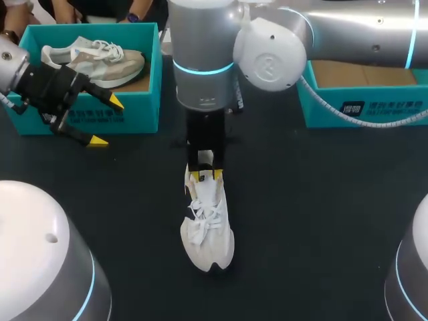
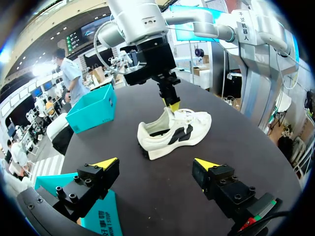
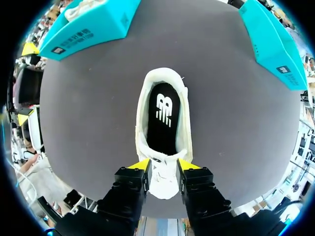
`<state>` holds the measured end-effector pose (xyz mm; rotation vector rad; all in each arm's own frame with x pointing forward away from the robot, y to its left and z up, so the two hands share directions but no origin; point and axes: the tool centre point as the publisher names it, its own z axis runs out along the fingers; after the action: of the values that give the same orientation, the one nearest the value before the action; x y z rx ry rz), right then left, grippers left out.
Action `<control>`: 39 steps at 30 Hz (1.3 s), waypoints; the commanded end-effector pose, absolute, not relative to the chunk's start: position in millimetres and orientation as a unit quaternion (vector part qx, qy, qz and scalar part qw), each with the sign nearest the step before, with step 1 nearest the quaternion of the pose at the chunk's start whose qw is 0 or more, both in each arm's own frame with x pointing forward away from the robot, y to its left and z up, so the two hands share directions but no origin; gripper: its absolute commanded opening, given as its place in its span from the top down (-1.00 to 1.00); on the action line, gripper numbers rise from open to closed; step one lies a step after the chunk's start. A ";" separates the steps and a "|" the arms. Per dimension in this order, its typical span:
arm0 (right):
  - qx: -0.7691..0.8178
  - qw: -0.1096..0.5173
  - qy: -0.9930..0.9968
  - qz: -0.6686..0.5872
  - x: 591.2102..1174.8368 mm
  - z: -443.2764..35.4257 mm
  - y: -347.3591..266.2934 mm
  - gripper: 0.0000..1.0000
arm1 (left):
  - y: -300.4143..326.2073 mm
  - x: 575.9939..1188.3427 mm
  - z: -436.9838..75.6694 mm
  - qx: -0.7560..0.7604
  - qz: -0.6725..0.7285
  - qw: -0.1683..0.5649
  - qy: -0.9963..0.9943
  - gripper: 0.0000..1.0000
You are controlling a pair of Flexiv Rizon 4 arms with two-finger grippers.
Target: Take the shoe out of the shoebox, open the shoe tongue, remove and reinsert the insole, then place the shoe into the shoebox
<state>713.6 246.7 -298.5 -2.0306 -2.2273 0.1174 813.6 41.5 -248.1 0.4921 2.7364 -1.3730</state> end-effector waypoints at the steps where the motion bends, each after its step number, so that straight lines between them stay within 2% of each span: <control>1: -0.667 0.072 -0.741 0.037 721.5 -310.2 246.0 0.54 | 41.7 813.0 -247.8 0.159 -0.441 0.020 0.883 -1.00; 2: -0.666 0.072 -0.741 0.036 722.7 -310.7 245.4 0.64 | 41.7 813.0 -247.8 0.159 -0.441 0.020 0.883 -1.00; 6: -0.666 0.059 -0.743 0.038 723.7 -301.9 240.1 0.68 | 41.7 813.0 -247.8 0.159 -0.441 0.020 0.883 -1.00; 12: -0.662 0.044 -0.748 0.033 721.9 -287.1 242.5 0.52 | 41.7 813.0 -247.8 0.159 -0.441 0.020 0.883 -1.00; 27: -0.640 0.066 -0.765 0.021 727.3 -319.9 257.4 0.49 | 41.7 813.0 -247.8 0.159 -0.441 0.020 0.883 -1.00; 32: -0.612 0.018 -0.790 0.011 733.8 -298.8 253.2 0.40 | 41.7 813.0 -247.8 0.159 -0.441 0.020 0.883 -1.00; 36: -0.504 -0.026 -0.863 -0.015 744.3 -285.4 263.8 0.36 | 41.7 813.0 -247.8 0.159 -0.441 0.020 0.883 -1.00; 39: -0.392 -0.052 -0.918 -0.027 750.9 -276.8 276.1 0.19 | 41.7 813.0 -247.8 0.159 -0.441 0.020 0.883 -1.00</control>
<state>749.4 264.8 -286.5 -1.7170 -2.6298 -0.0489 813.6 41.6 -248.0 0.4920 2.7365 -1.3729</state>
